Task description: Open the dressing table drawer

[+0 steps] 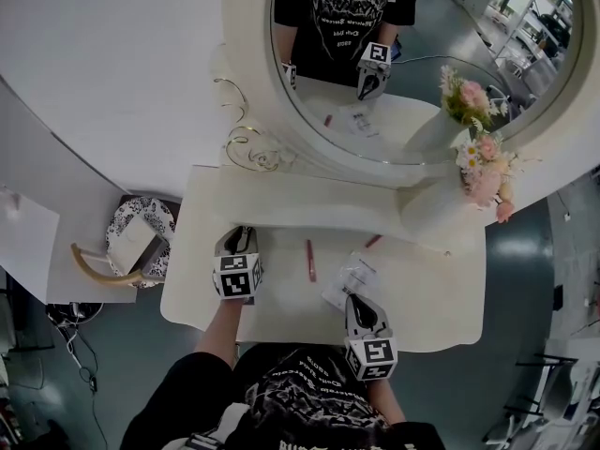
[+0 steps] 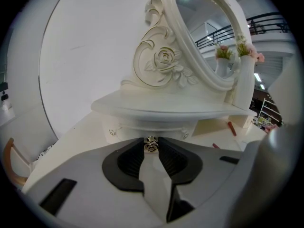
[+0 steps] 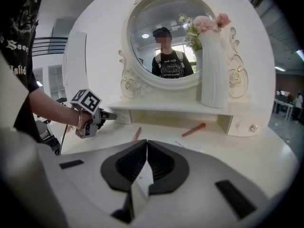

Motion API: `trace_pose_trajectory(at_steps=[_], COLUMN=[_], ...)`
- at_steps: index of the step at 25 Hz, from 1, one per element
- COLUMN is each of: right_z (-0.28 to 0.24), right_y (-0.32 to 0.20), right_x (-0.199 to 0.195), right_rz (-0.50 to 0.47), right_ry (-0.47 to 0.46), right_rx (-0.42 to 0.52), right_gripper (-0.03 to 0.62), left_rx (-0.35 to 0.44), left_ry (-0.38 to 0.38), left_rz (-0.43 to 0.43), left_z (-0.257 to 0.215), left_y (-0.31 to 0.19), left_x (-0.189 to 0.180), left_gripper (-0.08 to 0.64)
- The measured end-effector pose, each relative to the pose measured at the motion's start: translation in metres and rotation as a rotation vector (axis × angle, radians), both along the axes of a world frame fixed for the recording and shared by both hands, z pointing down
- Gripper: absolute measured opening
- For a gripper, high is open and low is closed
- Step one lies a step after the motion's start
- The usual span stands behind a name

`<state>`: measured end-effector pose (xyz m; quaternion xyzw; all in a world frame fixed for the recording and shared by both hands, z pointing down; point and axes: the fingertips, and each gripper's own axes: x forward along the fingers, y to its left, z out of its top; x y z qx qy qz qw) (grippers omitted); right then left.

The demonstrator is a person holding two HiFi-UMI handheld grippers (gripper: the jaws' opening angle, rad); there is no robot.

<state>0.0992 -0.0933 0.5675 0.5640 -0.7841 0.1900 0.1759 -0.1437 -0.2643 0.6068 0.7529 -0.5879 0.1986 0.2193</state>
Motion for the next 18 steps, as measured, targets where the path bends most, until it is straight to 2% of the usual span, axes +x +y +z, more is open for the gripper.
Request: trace_pose_trajectory(at_steps=[18], right_z=[0.0022], right_y=[0.0015], right_x=[-0.0003], right_rz=[-0.012], right_ry=[-0.008], right_rx=[-0.002], right_gripper=[0.012], left_rx=[0.003], left_ry=[0.014], left_rz=[-0.013], left_z=[0.0003], left_y=[0.0064], left_x=[0.0005], left_gripper=[0.103])
